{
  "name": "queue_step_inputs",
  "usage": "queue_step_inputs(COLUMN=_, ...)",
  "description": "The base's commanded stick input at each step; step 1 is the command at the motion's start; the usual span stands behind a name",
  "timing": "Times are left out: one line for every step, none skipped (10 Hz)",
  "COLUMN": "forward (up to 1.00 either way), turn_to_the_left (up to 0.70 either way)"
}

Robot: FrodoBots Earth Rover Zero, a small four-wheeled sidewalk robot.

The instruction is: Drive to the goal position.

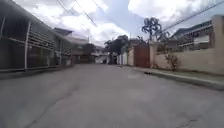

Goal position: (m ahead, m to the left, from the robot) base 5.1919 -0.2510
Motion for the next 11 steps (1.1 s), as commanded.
queue_step_inputs(forward=1.0, turn_to_the_left=-0.03)
queue_step_inputs(forward=1.0, turn_to_the_left=-0.03)
queue_step_inputs(forward=1.0, turn_to_the_left=-0.03)
queue_step_inputs(forward=1.0, turn_to_the_left=-0.03)
queue_step_inputs(forward=1.0, turn_to_the_left=-0.04)
queue_step_inputs(forward=1.0, turn_to_the_left=-0.4)
queue_step_inputs(forward=1.0, turn_to_the_left=-0.4)
queue_step_inputs(forward=1.0, turn_to_the_left=-0.4)
queue_step_inputs(forward=1.0, turn_to_the_left=-0.4)
queue_step_inputs(forward=1.0, turn_to_the_left=-0.4)
queue_step_inputs(forward=1.0, turn_to_the_left=-0.3)
